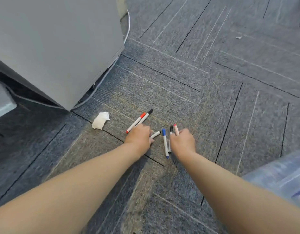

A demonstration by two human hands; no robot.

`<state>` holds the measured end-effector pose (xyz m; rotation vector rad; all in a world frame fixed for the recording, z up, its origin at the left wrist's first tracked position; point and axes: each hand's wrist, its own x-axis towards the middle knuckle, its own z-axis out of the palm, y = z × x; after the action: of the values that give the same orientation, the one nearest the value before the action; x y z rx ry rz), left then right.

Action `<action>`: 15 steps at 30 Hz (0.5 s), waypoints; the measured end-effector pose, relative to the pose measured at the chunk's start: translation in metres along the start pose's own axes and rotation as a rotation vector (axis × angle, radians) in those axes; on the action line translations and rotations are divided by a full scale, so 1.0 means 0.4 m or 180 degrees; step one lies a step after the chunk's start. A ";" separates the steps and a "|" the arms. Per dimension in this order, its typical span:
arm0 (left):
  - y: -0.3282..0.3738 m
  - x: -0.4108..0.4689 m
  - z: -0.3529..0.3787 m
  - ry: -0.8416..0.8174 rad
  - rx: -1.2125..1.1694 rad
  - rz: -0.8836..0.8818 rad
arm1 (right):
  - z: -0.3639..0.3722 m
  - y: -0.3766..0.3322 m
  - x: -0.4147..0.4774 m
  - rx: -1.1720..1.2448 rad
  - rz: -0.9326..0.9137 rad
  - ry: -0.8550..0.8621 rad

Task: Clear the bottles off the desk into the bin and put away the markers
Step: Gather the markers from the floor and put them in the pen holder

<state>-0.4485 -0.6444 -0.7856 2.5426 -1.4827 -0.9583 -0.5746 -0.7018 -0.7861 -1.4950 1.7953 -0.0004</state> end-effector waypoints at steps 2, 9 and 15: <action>-0.013 0.007 -0.028 -0.0037 -0.0238 0.0090 | 0.004 0.001 0.010 -0.0214 -0.0147 -0.0094; -0.088 0.007 -0.118 0.0620 -0.1009 -0.0481 | -0.011 0.000 0.017 -0.0485 -0.0336 -0.0183; -0.109 0.033 -0.083 0.0500 -0.1179 -0.0822 | -0.010 -0.051 -0.002 0.0554 -0.0243 0.0040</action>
<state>-0.3928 -0.6401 -0.7800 2.4963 -0.8567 -0.9306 -0.5598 -0.7093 -0.7733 -1.4400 1.7007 -0.1997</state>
